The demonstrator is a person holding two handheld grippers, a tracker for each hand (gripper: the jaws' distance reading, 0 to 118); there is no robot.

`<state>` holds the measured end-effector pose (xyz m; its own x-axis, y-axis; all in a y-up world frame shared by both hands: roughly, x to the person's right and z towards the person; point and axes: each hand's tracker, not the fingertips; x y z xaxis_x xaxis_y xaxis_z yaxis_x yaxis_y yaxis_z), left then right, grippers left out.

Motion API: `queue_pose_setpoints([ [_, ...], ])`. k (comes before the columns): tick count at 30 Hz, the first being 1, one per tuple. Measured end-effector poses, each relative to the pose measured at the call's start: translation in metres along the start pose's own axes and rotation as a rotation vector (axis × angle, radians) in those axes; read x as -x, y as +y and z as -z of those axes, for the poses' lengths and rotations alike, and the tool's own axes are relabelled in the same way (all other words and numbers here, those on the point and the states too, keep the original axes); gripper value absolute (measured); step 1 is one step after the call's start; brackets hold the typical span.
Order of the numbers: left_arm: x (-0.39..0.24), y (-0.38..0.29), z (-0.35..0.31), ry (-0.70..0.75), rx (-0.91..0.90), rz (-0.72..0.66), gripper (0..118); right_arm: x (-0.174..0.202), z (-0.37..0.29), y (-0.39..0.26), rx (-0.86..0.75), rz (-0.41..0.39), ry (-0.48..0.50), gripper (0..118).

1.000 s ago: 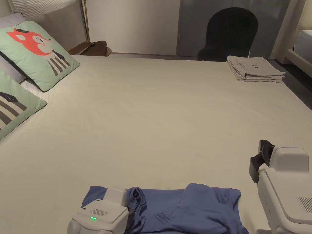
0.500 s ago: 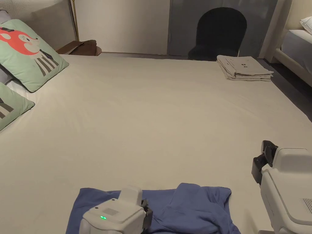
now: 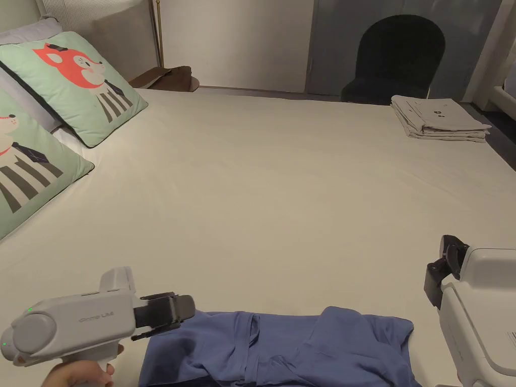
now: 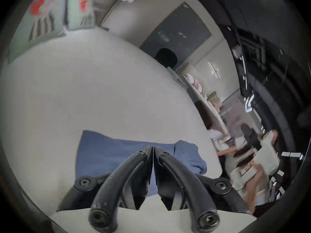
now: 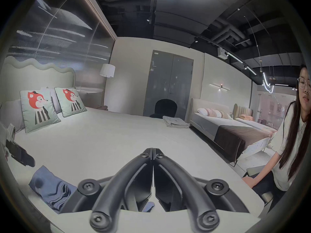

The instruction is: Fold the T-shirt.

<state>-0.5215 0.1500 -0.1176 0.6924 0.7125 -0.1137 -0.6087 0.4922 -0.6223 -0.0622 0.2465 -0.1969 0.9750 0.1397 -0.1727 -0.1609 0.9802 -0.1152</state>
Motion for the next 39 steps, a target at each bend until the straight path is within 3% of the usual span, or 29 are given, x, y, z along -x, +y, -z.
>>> queue_pose_setpoints([
  [1, 0.011, 0.002, -0.003, 0.007, 0.01, -0.033, 6, 0.001, 0.0, 0.0, 0.002, -0.001, 0.002, 0],
  [2, 0.015, -0.001, -0.006, 0.021, 0.025, -0.058, 19, 0.003, 0.001, 0.0, 0.004, -0.003, 0.004, 0],
  [3, 0.025, -0.001, -0.007, 0.035, 0.04, -0.076, 49, 0.004, 0.002, 0.0, 0.006, -0.003, 0.005, 0],
  [5, 0.04, -0.003, -0.007, 0.059, 0.054, -0.086, 84, 0.006, 0.003, -0.001, 0.01, -0.004, 0.009, 0],
  [6, 0.052, -0.004, -0.006, 0.071, 0.06, -0.105, 97, 0.007, 0.003, -0.001, 0.012, -0.006, 0.01, 0],
  [7, 0.058, -0.004, -0.005, 0.071, 0.068, -0.108, 100, 0.008, 0.004, -0.001, 0.014, -0.008, 0.01, 0],
  [17, 0.088, -0.018, 0.019, -0.036, 0.13, -0.117, 98, 0.012, 0.008, -0.005, 0.039, -0.026, 0.011, 0],
  [20, 0.083, -0.016, 0.029, -0.082, 0.158, -0.172, 70, 0.011, 0.009, -0.006, 0.044, -0.028, 0.005, 0],
  [23, 0.076, -0.017, 0.043, -0.004, 0.181, -0.056, 59, 0.011, 0.009, -0.006, 0.046, -0.028, 0.002, 0],
  [26, 0.075, -0.011, 0.039, 0.062, 0.157, -0.032, 21, 0.01, 0.01, -0.006, 0.046, -0.025, -0.001, 0],
  [27, 0.073, -0.01, 0.037, 0.089, 0.153, -0.012, 16, 0.011, 0.01, -0.006, 0.046, -0.026, 0.0, 0],
  [31, 0.048, -0.012, 0.027, 0.145, 0.134, 0.101, 14, 0.012, 0.012, -0.006, 0.049, -0.022, 0.008, 0],
  [39, 0.035, 0.007, -0.008, 0.169, 0.074, 0.125, 11, 0.013, 0.012, -0.002, 0.035, -0.013, 0.025, 0],
])
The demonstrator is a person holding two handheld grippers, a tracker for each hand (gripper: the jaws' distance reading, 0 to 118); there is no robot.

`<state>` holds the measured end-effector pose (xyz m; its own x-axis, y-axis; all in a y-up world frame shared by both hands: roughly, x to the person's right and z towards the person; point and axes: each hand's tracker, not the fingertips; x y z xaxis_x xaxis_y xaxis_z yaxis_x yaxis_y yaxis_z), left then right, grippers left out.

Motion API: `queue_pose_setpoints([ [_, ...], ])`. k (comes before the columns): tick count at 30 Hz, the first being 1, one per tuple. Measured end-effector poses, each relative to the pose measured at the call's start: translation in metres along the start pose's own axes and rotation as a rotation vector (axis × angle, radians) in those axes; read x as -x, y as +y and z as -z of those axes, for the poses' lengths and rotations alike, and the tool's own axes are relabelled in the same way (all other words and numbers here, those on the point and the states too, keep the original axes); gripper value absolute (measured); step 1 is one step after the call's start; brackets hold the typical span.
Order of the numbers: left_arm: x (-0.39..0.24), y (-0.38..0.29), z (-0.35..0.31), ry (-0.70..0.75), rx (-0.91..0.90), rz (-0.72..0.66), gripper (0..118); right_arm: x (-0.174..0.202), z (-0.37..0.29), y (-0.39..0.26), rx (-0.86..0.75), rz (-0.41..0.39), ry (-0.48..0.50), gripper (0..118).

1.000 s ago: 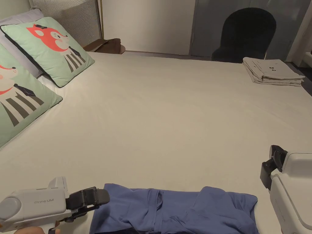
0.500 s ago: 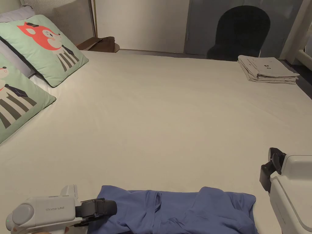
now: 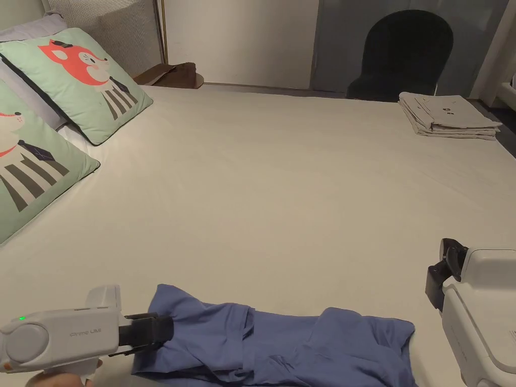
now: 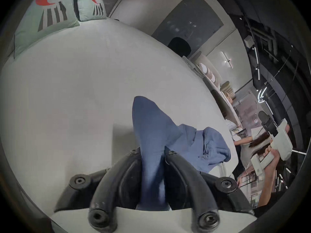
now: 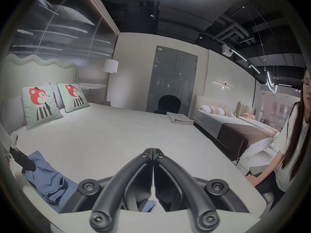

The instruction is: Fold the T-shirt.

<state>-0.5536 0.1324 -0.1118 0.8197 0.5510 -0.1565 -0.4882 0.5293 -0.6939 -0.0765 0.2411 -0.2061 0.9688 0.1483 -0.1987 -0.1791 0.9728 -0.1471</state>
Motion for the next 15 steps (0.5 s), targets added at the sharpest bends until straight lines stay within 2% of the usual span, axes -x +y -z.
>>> queue_pose_setpoints([
  [6, 0.028, 0.016, -0.042, 0.178, -0.021, 0.029, 11, -0.001, -0.002, 0.001, -0.008, 0.007, 0.008, 0],
  [10, 0.008, 0.02, -0.056, 0.289, -0.015, 0.101, 11, -0.003, -0.003, -0.001, -0.005, 0.01, 0.014, 0],
  [15, -0.036, 0.027, -0.045, 0.316, -0.009, 0.157, 11, -0.008, -0.008, 0.0, -0.009, 0.015, 0.012, 0],
])
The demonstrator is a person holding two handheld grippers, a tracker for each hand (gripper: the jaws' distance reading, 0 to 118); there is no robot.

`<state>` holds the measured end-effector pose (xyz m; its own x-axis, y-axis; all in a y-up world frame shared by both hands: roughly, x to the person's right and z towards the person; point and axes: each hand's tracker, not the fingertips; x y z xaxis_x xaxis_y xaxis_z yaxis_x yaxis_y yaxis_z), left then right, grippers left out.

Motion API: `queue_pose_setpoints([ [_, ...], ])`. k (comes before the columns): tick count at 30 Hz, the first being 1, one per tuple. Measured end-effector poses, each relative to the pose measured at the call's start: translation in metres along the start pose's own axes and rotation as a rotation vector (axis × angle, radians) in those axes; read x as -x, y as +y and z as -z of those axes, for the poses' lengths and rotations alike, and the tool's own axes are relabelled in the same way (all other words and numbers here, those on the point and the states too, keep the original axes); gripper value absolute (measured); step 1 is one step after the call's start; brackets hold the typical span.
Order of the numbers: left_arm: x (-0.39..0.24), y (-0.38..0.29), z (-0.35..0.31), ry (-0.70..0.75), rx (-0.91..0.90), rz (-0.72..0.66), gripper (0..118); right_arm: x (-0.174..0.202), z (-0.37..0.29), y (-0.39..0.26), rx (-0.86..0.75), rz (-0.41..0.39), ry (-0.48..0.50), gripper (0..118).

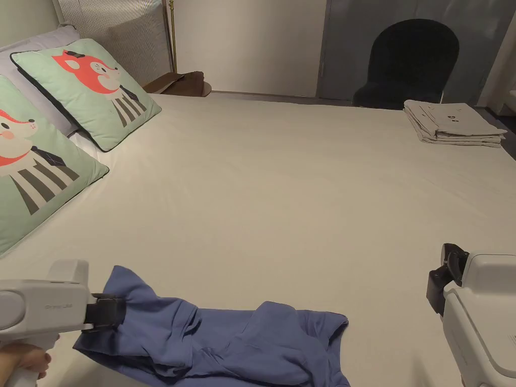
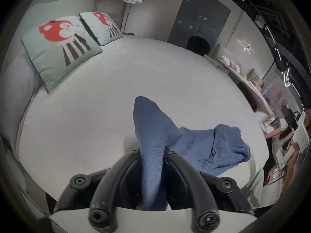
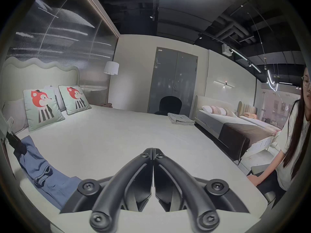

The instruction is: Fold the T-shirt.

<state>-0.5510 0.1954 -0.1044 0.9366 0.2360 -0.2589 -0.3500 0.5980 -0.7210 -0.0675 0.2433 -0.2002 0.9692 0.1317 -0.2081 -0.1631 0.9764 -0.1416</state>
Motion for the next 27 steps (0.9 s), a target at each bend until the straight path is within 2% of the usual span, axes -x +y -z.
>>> queue_pose_setpoints([
  [3, -0.044, 0.007, 0.001, 0.039, 0.015, 0.095, 11, -0.006, -0.003, 0.001, -0.006, 0.005, -0.006, 0],
  [7, -0.1, 0.014, 0.006, -0.024, 0.031, 0.186, 11, -0.013, -0.005, 0.0, -0.009, 0.016, -0.014, 0],
  [14, -0.182, 0.008, 0.052, -0.112, 0.104, 0.355, 11, -0.026, -0.01, -0.005, -0.008, 0.033, -0.027, 0],
  [17, -0.218, -0.006, 0.07, -0.084, 0.126, 0.455, 11, -0.033, -0.012, -0.007, -0.003, 0.036, -0.039, 0],
  [23, -0.252, -0.031, 0.113, -0.098, 0.183, 0.462, 13, -0.044, -0.016, -0.012, 0.006, 0.043, -0.066, 0],
  [25, -0.255, -0.037, 0.119, -0.092, 0.192, 0.456, 21, -0.046, -0.016, -0.014, 0.01, 0.044, -0.071, 0],
  [26, -0.254, -0.038, 0.119, -0.093, 0.192, 0.453, 34, -0.047, -0.016, -0.014, 0.013, 0.045, -0.073, 0],
  [27, -0.254, -0.038, 0.118, -0.113, 0.194, 0.446, 60, -0.047, -0.016, -0.015, 0.015, 0.045, -0.075, 0],
])
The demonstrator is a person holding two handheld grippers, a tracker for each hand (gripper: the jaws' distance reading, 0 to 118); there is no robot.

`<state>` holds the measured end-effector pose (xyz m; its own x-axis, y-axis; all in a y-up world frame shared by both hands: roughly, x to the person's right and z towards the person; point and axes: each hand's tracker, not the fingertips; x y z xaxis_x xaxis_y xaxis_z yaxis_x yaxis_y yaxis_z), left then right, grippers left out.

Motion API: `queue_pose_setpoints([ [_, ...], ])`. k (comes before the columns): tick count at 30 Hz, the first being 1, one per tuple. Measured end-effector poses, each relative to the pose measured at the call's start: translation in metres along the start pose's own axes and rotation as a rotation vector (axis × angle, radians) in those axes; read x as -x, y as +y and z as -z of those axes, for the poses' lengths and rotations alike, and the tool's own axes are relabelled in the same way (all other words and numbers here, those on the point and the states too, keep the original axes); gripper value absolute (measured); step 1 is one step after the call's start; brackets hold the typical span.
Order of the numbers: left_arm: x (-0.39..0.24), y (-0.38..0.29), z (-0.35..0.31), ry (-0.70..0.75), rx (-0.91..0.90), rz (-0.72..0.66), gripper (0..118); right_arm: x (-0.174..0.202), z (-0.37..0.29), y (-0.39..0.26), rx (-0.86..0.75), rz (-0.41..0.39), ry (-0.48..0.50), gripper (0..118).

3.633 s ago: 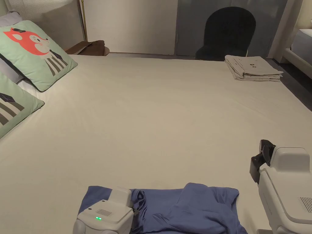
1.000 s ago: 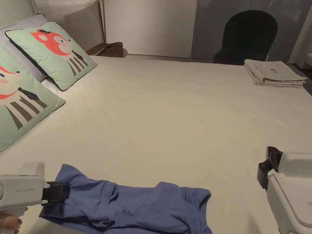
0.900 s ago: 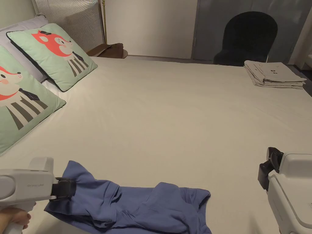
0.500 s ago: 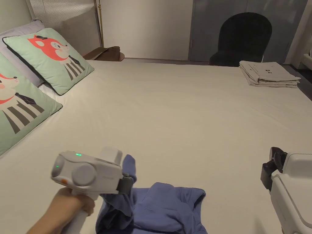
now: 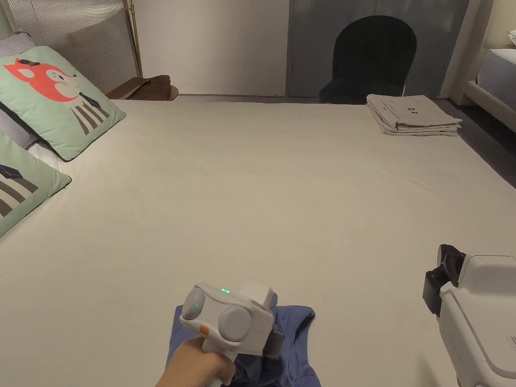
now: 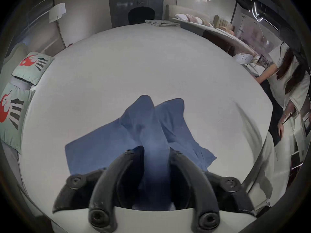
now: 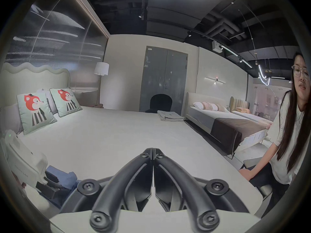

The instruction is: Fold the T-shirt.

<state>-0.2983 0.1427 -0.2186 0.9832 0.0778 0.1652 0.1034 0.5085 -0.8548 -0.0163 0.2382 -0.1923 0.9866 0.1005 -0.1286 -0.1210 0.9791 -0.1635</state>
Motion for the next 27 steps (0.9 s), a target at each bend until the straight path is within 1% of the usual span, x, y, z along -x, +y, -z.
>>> queue_pose_setpoints([
  [1, -0.002, 0.0, -0.002, -0.05, -0.013, -0.015, 78, 0.0, 0.0, 0.0, 0.002, 0.0, -0.002, 0],
  [2, -0.002, 0.0, -0.005, -0.095, -0.026, -0.032, 92, 0.0, 0.001, -0.001, 0.005, 0.001, -0.003, 0],
  [3, -0.001, 0.0, -0.009, -0.143, -0.041, -0.059, 101, 0.0, 0.001, -0.001, 0.006, 0.003, -0.003, 0],
  [5, 0.002, 0.002, -0.021, -0.208, -0.092, -0.107, 101, 0.001, 0.001, 0.0, 0.006, 0.007, -0.002, 0],
  [8, 0.014, 0.003, -0.044, -0.208, -0.199, -0.17, 101, 0.005, 0.0, 0.002, 0.001, 0.005, 0.006, 0],
  [11, 0.025, -0.004, -0.071, -0.121, -0.399, -0.221, 101, 0.008, 0.0, 0.004, -0.004, -0.001, 0.015, 0],
  [14, 0.036, -0.016, -0.093, 0.008, -0.57, -0.21, 100, 0.012, 0.001, 0.006, -0.008, -0.003, 0.024, 0],
  [15, 0.039, -0.02, -0.097, 0.044, -0.604, -0.213, 96, 0.013, 0.001, 0.007, -0.008, -0.004, 0.026, 0],
  [16, 0.044, -0.025, -0.101, 0.081, -0.634, -0.223, 89, 0.015, 0.001, 0.007, -0.009, -0.005, 0.029, 0],
  [17, 0.048, -0.028, -0.102, 0.113, -0.649, -0.225, 74, 0.016, 0.001, 0.007, -0.009, -0.005, 0.031, 0],
  [19, 0.055, -0.034, -0.101, 0.173, -0.642, -0.233, 19, 0.018, 0.0, 0.007, -0.012, -0.003, 0.036, 0],
  [20, 0.058, -0.037, -0.099, 0.18, -0.633, -0.227, 0, 0.019, 0.0, 0.007, -0.013, -0.001, 0.037, 0],
  [24, 0.068, -0.055, -0.079, 0.183, -0.583, -0.234, 0, 0.023, -0.001, 0.008, -0.015, -0.002, 0.048, 0],
  [27, 0.066, -0.067, -0.059, 0.239, -0.519, -0.184, 0, 0.024, 0.0, 0.007, -0.015, -0.002, 0.053, 0],
])
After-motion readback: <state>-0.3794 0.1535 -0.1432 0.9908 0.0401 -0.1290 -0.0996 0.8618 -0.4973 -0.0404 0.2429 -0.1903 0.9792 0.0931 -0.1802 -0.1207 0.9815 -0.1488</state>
